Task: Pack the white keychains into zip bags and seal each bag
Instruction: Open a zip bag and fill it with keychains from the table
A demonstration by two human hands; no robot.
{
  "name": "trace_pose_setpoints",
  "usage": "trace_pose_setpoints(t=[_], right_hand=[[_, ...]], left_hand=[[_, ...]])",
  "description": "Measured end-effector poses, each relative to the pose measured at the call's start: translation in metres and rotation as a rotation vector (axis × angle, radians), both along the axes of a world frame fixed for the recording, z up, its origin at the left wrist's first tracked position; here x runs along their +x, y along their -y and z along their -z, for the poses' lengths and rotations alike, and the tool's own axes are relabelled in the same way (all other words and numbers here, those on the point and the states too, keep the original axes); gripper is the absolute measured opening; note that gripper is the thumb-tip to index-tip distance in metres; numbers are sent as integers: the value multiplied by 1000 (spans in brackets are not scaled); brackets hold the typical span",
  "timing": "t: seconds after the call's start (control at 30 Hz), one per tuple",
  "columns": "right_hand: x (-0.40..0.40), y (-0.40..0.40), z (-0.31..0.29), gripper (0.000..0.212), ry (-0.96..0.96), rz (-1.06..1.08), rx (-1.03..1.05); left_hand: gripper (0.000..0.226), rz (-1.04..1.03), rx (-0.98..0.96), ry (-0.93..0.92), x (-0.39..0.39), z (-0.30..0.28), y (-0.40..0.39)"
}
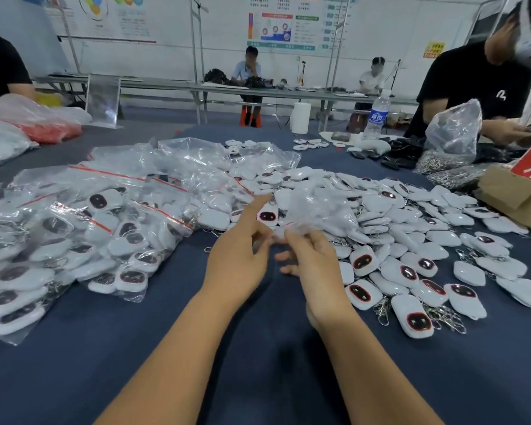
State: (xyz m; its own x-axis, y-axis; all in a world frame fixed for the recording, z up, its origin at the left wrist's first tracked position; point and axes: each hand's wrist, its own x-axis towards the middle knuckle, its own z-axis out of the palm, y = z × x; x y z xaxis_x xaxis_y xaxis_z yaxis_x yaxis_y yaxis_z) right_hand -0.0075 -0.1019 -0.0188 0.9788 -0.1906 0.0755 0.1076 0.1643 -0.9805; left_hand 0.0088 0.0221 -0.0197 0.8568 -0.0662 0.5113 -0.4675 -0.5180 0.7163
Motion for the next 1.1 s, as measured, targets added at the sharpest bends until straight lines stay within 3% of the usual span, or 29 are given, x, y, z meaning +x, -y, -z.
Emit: trace_pose_setpoints(t=[0.2, 0.27, 0.4, 0.53, 0.73, 0.87, 0.97, 1.1], right_hand=[[1, 0, 1, 17, 55, -1, -14], [0, -1, 0, 3, 39, 26, -32], [-3, -3, -1, 40, 46, 210, -86], [-7, 1, -5, 41, 190, 411, -173], [-6, -2, -7, 20, 110, 118, -211], [-9, -1, -8, 21, 152, 213, -326], [-10, 3, -9, 23, 130, 392, -373], [-11, -6, -11, 28, 212, 104, -237]], left_hand=[[14, 76, 27, 29, -1, -1, 8], [23, 42, -22, 23, 0, -1, 7], [26, -24, -112, -60, 1, -3, 9], [14, -54, -209, -88, 0, -1, 13], [24, 87, -306, -92, -2, -3, 17], [35, 76, -345, -133, -3, -7, 19], [36, -155, -420, 79, -4, -16, 12], [26, -231, -484, 394, -9, -27, 5]])
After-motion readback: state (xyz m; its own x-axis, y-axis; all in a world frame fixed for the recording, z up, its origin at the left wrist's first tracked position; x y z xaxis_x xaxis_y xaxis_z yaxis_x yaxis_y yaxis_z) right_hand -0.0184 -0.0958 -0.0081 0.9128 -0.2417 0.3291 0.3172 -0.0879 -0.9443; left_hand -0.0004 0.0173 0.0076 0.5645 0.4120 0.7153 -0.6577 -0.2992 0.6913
